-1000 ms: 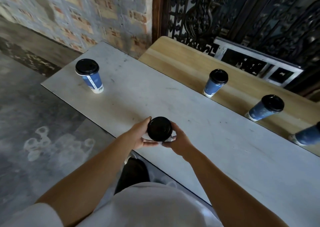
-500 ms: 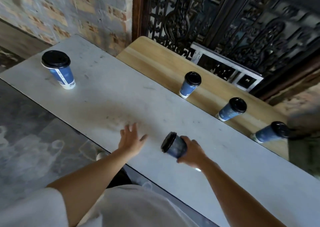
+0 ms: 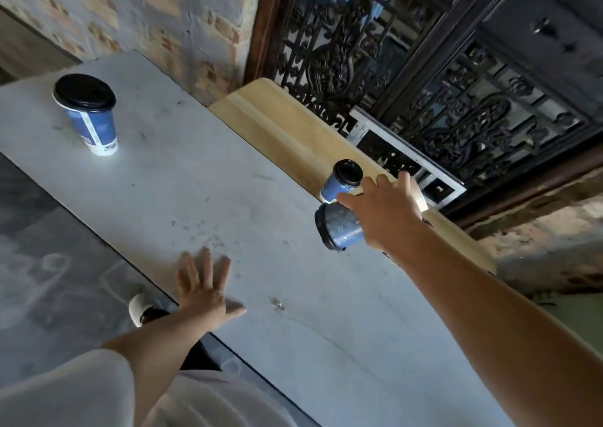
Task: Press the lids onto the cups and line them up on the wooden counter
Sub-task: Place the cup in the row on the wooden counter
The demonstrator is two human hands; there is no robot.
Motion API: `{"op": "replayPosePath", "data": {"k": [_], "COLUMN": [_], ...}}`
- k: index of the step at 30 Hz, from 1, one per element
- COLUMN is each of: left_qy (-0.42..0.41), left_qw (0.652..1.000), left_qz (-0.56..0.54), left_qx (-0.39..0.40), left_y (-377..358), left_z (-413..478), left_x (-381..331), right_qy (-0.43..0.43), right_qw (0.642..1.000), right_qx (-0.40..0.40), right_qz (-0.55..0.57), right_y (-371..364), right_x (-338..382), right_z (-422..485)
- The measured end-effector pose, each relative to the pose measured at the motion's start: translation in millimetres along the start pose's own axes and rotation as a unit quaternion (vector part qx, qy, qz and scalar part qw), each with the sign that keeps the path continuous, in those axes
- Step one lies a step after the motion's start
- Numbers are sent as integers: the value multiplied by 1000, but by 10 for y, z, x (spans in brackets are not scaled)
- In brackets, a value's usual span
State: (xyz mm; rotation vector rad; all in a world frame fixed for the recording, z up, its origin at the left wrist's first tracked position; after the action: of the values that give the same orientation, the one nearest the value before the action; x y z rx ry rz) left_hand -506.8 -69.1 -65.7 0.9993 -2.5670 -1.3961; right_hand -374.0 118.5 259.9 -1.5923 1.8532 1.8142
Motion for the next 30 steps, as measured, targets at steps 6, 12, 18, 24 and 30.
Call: {"op": "replayPosePath", "data": {"k": [6,12,18,24,30], "left_qy": [6,-3,3,9,-170], "left_qw": [1000,999,998,998,978], "left_qz": [-12,-4,9,36,119], "left_qx": [17,47,69,52,-7], "left_y": [72,137,186,140,12], "left_z": [-48,-77,-113,-81,6], "left_x": [-23,-23,-58,-136,-112], "right_qy": [19,4,-38,-63,-15], "right_qw": [996,988,983,978,987], "right_qx": [-54,-39,-12,-3,-84], "right_qz": [-65,-149,-178,-197,-133], "right_y": [442,553,609,573,659], "right_x": [186,266,229,271,438], "right_z": [-3,-123,-133,-95,-120]}}
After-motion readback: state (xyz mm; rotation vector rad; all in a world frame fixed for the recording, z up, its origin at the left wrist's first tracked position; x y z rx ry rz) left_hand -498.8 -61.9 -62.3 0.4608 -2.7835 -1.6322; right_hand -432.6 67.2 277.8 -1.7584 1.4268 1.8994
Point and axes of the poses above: each hand's wrist, its own z-axis towards the middle knuckle, its own y-axis out of the back of the hand, x = y × z, the point moved 2 cm from there along z, towards the middle knuckle, and after that the axes turned 7 degrees about -y, right-handed, at the moved point
